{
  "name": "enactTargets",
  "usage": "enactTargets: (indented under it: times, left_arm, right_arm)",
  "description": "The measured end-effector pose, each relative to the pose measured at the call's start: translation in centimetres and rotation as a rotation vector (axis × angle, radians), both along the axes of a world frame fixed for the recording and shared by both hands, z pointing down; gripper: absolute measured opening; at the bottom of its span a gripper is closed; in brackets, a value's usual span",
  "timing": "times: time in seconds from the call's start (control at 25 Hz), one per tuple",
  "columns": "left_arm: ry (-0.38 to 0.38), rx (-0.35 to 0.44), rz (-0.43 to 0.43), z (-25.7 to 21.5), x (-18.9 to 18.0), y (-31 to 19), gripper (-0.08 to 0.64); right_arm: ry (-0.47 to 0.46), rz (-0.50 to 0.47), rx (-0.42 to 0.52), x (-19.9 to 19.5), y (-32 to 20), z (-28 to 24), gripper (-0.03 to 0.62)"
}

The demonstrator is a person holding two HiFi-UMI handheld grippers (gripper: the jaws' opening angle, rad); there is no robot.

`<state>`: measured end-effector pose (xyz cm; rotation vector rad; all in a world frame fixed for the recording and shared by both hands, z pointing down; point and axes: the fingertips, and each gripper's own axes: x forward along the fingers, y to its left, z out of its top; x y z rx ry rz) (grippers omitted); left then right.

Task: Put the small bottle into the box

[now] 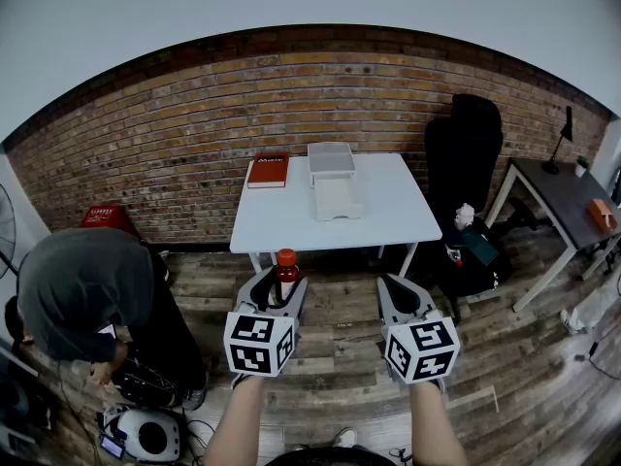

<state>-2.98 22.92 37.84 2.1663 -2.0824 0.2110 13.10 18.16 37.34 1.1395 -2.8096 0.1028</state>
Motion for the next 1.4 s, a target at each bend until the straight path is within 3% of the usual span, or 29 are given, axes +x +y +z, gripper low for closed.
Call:
enactTargets:
  times: [0.84, 1.4]
  left_arm:
    - [-0.015, -0.024, -0.054, 0.8, 2.9, -5.5, 0.229]
    - [0.004, -0.032, -0.011, 2.1, -1.7, -12.8, 0.229]
  right_arm:
    - [0.014, -0.106, -0.002, 1.3, -5.6, 1.2, 0.02]
    - [0.037, -0.063, -0.006, -3.1, -12.5, 2.2, 0.021]
